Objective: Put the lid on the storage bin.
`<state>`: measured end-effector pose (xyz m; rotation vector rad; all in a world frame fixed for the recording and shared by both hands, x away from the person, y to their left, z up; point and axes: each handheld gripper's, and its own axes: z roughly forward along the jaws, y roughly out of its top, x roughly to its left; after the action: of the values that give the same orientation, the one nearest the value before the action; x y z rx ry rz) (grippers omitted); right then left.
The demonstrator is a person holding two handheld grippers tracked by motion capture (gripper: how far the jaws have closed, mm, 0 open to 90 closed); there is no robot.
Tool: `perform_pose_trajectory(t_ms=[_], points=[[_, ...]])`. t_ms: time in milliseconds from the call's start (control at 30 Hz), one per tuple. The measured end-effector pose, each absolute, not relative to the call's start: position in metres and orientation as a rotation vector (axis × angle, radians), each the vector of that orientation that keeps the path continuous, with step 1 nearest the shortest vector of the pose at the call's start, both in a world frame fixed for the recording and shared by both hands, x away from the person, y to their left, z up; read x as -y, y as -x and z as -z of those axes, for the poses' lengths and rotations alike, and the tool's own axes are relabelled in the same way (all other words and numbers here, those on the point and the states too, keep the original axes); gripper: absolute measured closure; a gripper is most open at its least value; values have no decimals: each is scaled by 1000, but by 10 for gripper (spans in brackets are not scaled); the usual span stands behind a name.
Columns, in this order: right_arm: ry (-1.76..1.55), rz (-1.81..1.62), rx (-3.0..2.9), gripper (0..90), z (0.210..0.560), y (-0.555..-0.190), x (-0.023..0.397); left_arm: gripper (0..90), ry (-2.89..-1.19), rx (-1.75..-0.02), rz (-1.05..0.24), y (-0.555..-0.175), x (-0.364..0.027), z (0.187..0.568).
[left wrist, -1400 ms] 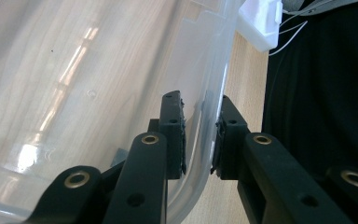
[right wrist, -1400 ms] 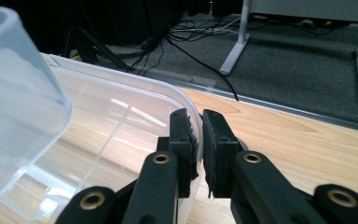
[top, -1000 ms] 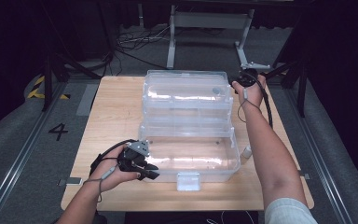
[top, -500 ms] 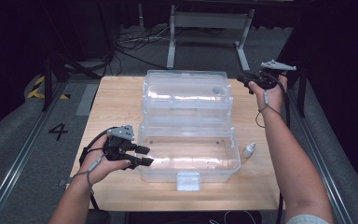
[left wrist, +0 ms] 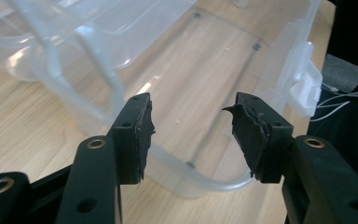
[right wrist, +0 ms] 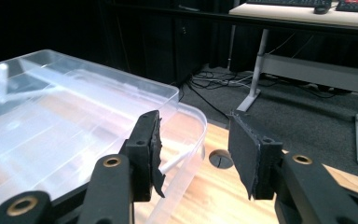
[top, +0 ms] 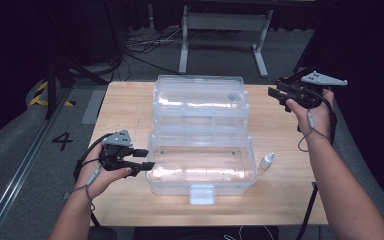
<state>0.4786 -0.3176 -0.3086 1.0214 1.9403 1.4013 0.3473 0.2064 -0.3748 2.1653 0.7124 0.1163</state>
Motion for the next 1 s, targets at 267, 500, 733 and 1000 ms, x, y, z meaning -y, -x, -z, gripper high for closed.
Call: perform_pose_trajectory(t_ms=[267,500,733,1000], points=[[-981,-1404,-1968,540,300,-453,327,481,-2114,-800,-156,-344,-227,373],[-959,-1420,-2000,536,297,-439,331,475,-2089,-939,-213,-345,-239,375],[-929,-1388,-2091,562,295,-434,339,471,-2069,-981,-200,-348,-247,379],[-876,-1286,-2256,582,294,-433,345,467,-2069,-984,-191,-350,-248,382]])
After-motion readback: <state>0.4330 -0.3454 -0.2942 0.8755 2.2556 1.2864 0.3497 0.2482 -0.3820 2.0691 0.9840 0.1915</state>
